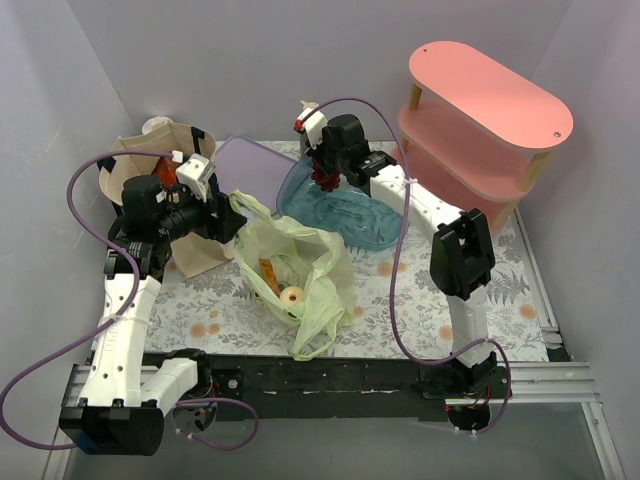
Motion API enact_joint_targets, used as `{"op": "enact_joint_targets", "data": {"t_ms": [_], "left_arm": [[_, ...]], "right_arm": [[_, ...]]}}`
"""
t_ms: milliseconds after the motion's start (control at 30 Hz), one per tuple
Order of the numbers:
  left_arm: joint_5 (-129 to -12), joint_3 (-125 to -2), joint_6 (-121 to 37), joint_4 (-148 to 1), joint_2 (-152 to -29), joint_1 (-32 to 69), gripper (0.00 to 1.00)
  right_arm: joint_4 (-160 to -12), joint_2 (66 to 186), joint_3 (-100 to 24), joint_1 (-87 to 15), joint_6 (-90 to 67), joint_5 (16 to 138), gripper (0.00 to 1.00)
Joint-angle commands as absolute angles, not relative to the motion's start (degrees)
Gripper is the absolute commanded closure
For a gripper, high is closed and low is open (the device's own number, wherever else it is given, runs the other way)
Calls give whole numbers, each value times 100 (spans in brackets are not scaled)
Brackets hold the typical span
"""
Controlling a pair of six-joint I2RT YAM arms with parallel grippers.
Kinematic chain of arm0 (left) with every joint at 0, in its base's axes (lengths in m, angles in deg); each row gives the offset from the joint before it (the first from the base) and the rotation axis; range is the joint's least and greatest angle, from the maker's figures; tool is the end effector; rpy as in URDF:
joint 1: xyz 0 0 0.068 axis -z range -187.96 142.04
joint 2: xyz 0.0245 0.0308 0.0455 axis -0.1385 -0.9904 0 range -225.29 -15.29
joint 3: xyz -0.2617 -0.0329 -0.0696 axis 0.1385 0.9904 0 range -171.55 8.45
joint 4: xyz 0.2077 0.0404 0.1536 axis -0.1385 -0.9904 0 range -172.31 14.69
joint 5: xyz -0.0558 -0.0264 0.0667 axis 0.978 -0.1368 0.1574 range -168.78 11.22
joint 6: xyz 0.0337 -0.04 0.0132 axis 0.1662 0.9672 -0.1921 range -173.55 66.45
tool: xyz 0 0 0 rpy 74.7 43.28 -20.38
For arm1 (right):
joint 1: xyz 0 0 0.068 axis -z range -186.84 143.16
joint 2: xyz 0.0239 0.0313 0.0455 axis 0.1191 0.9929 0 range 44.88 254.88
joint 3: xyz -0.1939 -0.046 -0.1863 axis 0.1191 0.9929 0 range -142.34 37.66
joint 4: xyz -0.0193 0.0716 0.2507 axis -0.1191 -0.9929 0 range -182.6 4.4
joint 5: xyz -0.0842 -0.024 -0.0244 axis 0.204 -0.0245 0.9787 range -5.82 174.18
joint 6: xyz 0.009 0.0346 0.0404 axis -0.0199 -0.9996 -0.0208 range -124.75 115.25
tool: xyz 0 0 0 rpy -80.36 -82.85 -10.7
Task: Untie the knot of the grocery bags and take out the mixed food
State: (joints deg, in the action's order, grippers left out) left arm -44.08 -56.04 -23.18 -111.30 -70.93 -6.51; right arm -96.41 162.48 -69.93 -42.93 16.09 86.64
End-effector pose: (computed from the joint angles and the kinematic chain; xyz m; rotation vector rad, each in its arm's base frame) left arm 0.1952 -0.0253 0.3813 -0.1328 2.0845 -0.9603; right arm 0.4020 0.2913 0.3250 -0.8973 1.7155 0.1358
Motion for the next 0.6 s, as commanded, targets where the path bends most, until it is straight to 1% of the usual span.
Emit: {"op": "enact_joint_targets", "data": {"t_ms": [0,167,300,500,567], "left_arm": [[-4204,-5694,-2253,-11091,-7154,-691,28],[-4196,-5694,-2235,-11082,-7189,-691,27],[-4082,-5632,-2191,-11073,-7172,-691,28],[-4011,-5440,-2121,-11003,-7119,-691,28],[-3993,-5404,-2059,-10924,-7102,-691,28]], "right_arm": [[-9755,16634,-7536,-4252,1249,8602,99],[-9764,16635,-7221,-4200,1230,8883,99],[-9904,16521,-6851,-3928,1152,9270,99],[-10238,16003,-6062,-3734,984,9034,99],[-10343,15862,-5946,-3742,941,8902,79]]}}
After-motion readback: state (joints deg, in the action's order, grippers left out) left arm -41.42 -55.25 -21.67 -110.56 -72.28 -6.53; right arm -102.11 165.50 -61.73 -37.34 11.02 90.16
